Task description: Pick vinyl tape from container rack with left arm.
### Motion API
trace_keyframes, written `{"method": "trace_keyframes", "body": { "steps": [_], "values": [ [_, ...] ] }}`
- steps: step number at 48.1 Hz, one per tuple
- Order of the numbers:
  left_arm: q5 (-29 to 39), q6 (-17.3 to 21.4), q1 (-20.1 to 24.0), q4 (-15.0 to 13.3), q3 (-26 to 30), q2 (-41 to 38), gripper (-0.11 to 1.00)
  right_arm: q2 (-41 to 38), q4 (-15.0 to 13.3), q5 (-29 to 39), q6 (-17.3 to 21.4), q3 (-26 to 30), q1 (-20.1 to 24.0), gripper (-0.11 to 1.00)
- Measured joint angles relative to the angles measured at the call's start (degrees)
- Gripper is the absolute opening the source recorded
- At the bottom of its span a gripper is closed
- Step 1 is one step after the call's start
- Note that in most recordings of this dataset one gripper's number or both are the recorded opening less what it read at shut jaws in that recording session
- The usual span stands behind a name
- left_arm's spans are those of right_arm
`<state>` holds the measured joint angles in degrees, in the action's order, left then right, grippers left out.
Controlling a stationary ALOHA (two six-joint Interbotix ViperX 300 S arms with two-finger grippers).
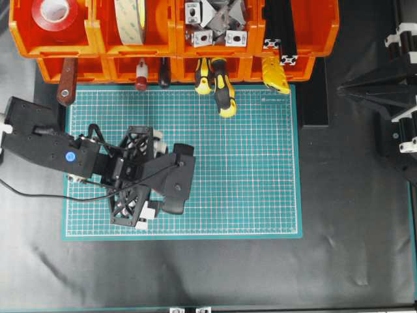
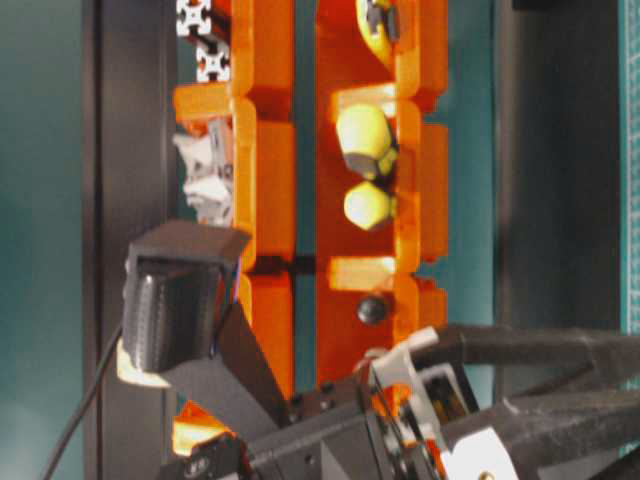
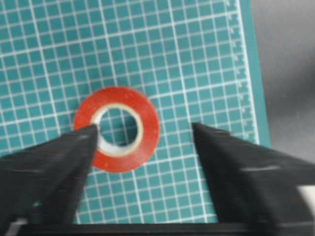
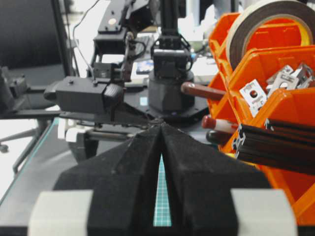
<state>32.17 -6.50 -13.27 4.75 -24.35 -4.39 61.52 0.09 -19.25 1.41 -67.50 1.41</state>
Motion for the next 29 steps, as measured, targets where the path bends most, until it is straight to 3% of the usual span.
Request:
{"method": "trace_keyframes", "body": {
  "steps": [3, 12, 29],
  "values": [
    [-1.76, -0.18, 0.18, 0.00, -0.35, 0.00, 0.90, 0.00, -0.09, 0.09, 0.00, 0.00, 0.00, 0.00],
    [-7.56, -0.35, 0.18, 0.00, -2.46, 2.46, 0.87, 0.00, -0.09, 0.88, 0.00, 0.00, 0.00, 0.00],
    [-11.43, -0.53, 0.88, 0.00, -10.72, 22.59, 0.86, 0.09, -0.09, 3.52, 0.00, 0.00, 0.00, 0.00]
  ]
}}
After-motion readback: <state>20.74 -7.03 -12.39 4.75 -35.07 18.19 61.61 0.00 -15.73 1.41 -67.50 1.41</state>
